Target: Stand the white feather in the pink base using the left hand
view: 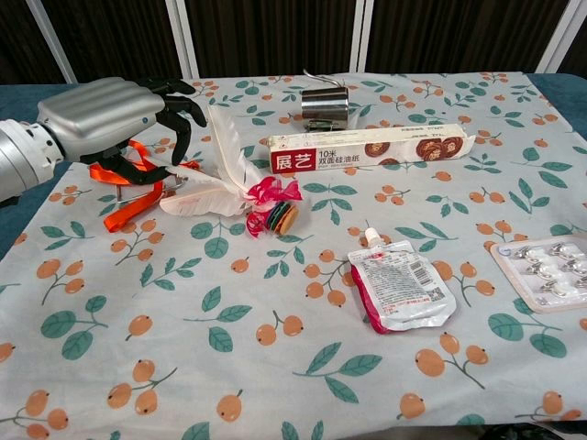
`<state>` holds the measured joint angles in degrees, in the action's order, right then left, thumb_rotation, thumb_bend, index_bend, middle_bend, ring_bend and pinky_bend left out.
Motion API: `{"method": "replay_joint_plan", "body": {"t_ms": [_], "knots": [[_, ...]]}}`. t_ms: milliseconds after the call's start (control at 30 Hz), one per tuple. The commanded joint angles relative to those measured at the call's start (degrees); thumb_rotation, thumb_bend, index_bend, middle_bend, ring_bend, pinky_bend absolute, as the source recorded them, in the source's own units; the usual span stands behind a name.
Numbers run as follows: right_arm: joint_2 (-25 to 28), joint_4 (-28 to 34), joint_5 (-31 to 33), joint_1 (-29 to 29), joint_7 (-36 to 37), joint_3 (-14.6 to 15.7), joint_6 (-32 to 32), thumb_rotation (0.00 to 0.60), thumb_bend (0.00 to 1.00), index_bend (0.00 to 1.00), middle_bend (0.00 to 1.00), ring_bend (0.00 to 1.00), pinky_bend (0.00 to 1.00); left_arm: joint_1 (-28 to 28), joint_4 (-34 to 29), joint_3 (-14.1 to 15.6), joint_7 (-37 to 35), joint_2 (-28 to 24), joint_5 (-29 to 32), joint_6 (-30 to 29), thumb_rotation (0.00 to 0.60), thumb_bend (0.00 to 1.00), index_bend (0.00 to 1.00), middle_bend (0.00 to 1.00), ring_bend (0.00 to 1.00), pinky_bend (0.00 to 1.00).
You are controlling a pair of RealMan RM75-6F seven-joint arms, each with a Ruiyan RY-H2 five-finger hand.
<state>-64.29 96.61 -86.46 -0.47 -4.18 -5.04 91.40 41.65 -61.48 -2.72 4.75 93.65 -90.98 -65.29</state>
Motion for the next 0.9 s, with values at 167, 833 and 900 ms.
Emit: {"method": "replay_joint_plan", "body": {"t_ms": [167, 833, 900], "knots": [[0.0, 0.0, 0.0, 0.0, 0.1, 0.0, 0.0, 0.6, 0.16, 0.04, 0.06, 0.1, 0.16, 0.1, 0.1, 0.2, 0.1, 0.1, -0.1, 0.1, 0.6, 0.41, 0.57, 0.22, 0.03, 0.09], [0.1, 0.1, -0.2, 0.0, 0.0, 0.1, 0.1, 0.6, 0.16, 0.04, 0.06, 0.1, 0.16, -0.1, -0.3, 0.2, 0.9, 0.0, -0.2, -0.3, 0.6, 0.41, 0.57, 0.22, 0.03, 0.09], [0.1, 0.1, -0.2, 0.0, 0.1, 0.1, 0.1, 0.6, 0.16, 0.04, 0.06, 0.1, 0.16, 0.0, -0.2, 0.2, 1.0, -0.1, -0.3, -0.4, 0.6, 0.41, 0.57, 0.22, 0.03, 0.09]]}}
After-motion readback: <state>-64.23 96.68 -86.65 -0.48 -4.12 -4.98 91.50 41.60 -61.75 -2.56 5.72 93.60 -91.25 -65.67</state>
